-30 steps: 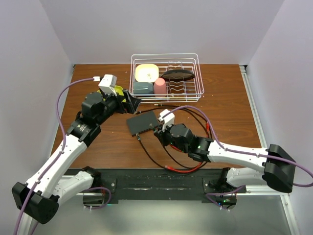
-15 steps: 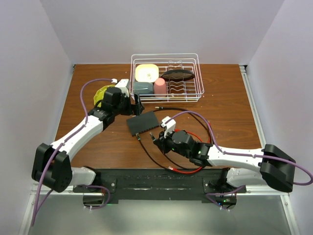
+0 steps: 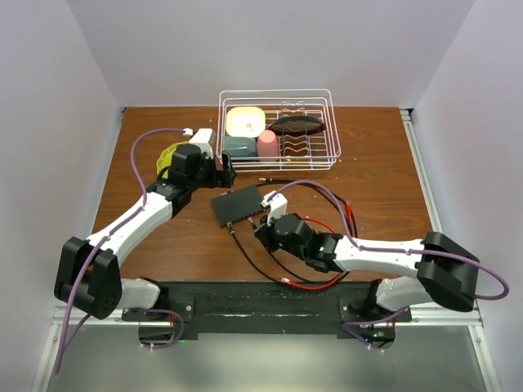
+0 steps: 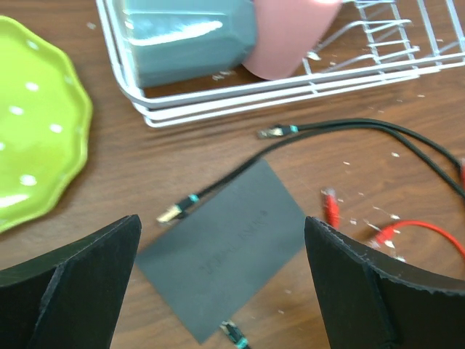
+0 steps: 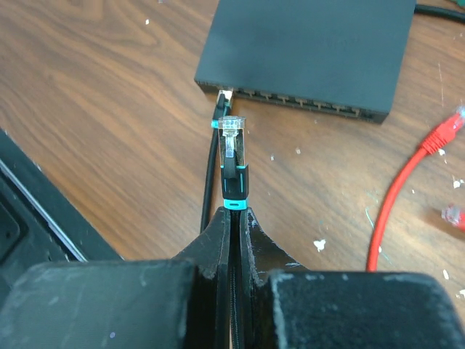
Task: Insert the plug into the switch port
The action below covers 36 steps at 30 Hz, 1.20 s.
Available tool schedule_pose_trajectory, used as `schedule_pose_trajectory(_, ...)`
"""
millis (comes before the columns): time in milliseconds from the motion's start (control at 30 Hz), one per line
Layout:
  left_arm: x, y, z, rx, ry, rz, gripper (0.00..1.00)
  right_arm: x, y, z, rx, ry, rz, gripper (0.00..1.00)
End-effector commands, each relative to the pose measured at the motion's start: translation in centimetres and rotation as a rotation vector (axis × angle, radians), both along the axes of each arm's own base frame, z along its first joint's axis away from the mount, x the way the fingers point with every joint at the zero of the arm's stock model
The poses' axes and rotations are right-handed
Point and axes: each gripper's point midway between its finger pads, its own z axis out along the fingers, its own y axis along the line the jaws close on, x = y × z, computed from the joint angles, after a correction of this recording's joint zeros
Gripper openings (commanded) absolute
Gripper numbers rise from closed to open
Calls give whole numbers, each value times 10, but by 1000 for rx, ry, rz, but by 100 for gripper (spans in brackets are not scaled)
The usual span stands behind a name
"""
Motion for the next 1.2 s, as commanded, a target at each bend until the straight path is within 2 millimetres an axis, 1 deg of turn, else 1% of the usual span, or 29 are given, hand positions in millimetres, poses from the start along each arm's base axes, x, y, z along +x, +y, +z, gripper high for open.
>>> schedule_pose_trajectory(0,29,24,17,120,-132,48,100,11,12,10,5,12,-47,0)
schedule_pose_trajectory(33,33,32,9,168,-123,80,100,10,14,8,-4,19,-42,0)
schedule_pose_trajectory(67,34,35,4,175,-116,94,99,12,16,10,-2,16,-46,0)
schedule_pose_trajectory(100,35,30,-3,158,-126,68,98,12,17,5,-17,23,-45,0)
schedule_pose_trajectory(133,41,25,-4,143,-156,49,98,11,17,2,-17,35,-46,0)
schedule_pose_trajectory(200,39,20,-20,135,-137,6,96,10,17,-5,-26,49,-49,0)
schedule_pose_trajectory(233,41,18,-34,142,-111,-3,95,10,18,-10,-30,62,-51,0)
schedule_pose_trajectory(300,45,16,-43,143,-105,-10,92,9,19,-15,-38,74,-51,0)
schedule_pose_trajectory(333,47,11,-52,136,-98,-35,92,9,19,-20,-47,82,-54,0)
schedule_pose_trajectory(533,48,-4,-79,87,-63,-96,91,7,28,-33,-68,120,-33,0)
schedule_pose_trajectory(667,45,-15,-86,38,-39,-150,89,6,30,-45,-93,143,-30,0)
schedule_pose_trajectory(833,35,-31,-98,-14,9,-236,87,1,29,-53,-103,167,-21,0)
schedule_pose_trajectory(900,32,-37,-100,-30,27,-267,83,0,27,-55,-109,174,-24,0)
schedule_pose_trajectory(933,30,-38,-104,-40,46,-273,82,0,26,-56,-114,177,-27,0)
schedule_pose_trajectory(1033,25,-42,-110,-62,80,-288,79,-2,24,-59,-130,188,-31,0)
schedule_pose_trajectory(1067,24,-42,-111,-65,89,-287,77,-2,25,-59,-131,191,-30,0)
schedule_pose_trajectory(1100,20,-40,-116,-69,109,-273,76,-3,23,-62,-147,198,-31,0)
schedule_pose_trajectory(1167,16,-38,-120,-77,121,-254,75,-3,24,-65,-157,211,-30,0)
